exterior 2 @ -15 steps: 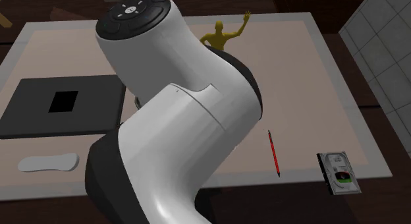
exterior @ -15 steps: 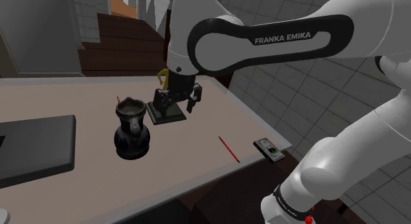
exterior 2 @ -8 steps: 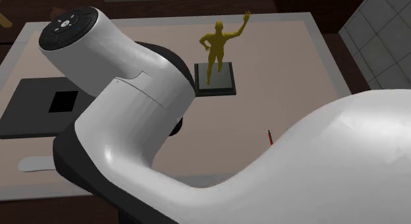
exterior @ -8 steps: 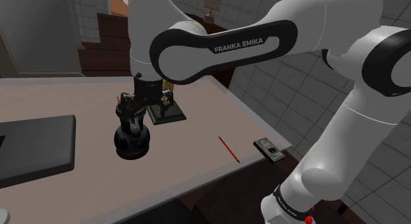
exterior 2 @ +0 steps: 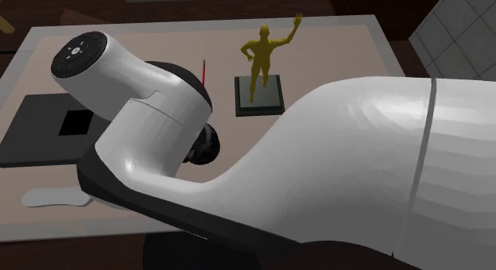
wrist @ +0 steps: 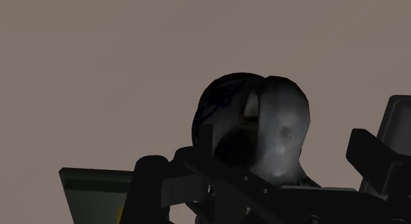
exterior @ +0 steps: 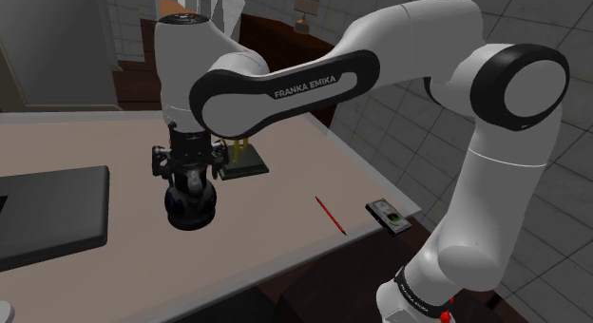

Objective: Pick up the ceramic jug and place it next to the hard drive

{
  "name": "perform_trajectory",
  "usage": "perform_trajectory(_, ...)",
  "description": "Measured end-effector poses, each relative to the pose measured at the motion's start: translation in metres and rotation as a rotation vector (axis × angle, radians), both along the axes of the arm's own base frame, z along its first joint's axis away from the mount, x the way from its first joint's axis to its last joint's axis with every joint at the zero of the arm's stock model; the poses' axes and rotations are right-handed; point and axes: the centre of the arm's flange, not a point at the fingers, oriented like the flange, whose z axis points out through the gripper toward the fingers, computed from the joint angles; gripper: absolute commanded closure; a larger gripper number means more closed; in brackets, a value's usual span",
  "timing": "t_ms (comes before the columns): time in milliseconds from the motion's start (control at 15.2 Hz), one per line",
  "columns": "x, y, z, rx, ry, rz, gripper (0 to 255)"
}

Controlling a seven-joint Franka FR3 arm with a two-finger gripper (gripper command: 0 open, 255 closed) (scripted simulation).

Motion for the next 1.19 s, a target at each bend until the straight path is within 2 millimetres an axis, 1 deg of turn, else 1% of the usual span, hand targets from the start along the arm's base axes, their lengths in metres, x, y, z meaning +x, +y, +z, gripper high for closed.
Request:
perform_trajectory(132, 0.000, -0.001, -0.011, 0.000, 0.000, 0.000, 0)
perform_trajectory(264, 0.000, 0.000, -0.017, 0.000, 0.000, 0.000, 0)
perform_trajectory(594, 0.000, 0.000, -0.019, 0.000, -0.001, 0.000, 0)
perform_trajectory(660, 0.000, 0.000, -0.019, 0.000, -0.001, 0.000, 255)
perform_trajectory(1188, -0.001, 0.000, -0.019, 0.000, -0.001, 0.001, 255)
